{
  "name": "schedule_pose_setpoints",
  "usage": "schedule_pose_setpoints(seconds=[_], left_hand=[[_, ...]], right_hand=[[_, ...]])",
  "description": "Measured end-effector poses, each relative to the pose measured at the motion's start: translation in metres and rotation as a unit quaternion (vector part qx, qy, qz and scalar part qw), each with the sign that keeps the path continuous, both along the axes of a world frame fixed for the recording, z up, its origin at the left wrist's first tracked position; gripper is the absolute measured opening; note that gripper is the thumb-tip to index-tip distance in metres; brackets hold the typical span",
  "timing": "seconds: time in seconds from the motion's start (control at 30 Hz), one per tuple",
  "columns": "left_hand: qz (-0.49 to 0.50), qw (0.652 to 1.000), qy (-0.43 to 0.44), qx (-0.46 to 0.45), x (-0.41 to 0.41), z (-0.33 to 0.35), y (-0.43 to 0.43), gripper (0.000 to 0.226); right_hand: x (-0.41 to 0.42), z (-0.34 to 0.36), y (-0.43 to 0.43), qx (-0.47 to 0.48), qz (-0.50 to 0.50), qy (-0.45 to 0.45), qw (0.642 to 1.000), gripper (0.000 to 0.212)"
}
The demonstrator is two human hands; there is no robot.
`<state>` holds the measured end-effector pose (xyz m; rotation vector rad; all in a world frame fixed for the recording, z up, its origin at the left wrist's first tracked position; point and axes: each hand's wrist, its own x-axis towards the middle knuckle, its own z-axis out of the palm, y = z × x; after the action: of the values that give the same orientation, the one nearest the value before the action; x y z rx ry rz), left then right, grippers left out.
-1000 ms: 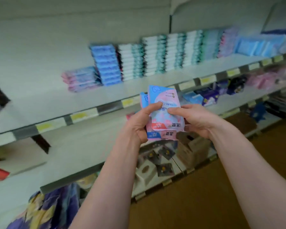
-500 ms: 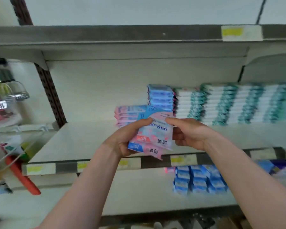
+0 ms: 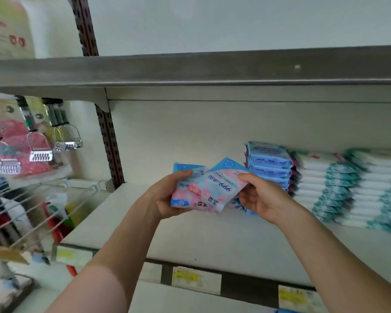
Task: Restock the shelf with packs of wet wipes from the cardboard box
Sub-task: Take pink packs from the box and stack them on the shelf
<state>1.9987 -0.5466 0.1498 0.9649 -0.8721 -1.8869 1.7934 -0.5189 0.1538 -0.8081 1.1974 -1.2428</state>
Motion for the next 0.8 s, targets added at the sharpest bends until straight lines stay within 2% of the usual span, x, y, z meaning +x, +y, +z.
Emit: schedule_pose_setpoints(seconds=[0.1,0.2,0.33,0.5,0.8], left_hand=[[0.039,0.999,0.005,0.005,0.019,-0.004,-0.022,0.019],[0.059,0.997,0.045,0.016,0.042,-0.004,-0.041,0.019],[0.040,0.994,0.096,0.011,0.065,-0.005,-0.069,0.052],[-0.024,1.000,-0.004,-0.018,0.049,0.006,-0.081,0.022],[-0.025,0.989,-0.137,-0.042,0.028,0.019,-0.113,0.015]], right_hand=[[0.010,-0.002,-0.016,-0.006,-0.030,-0.033,0.999,0.006],[0.020,-0.003,-0.033,-0.009,-0.076,-0.064,0.995,0.006],[0.036,-0.009,-0.052,-0.017,-0.129,-0.087,0.988,0.010],[0.047,-0.015,-0.062,-0.027,-0.152,-0.102,0.983,0.009],[0.029,-0.009,-0.059,-0.015,-0.148,-0.030,0.988,0.020]])
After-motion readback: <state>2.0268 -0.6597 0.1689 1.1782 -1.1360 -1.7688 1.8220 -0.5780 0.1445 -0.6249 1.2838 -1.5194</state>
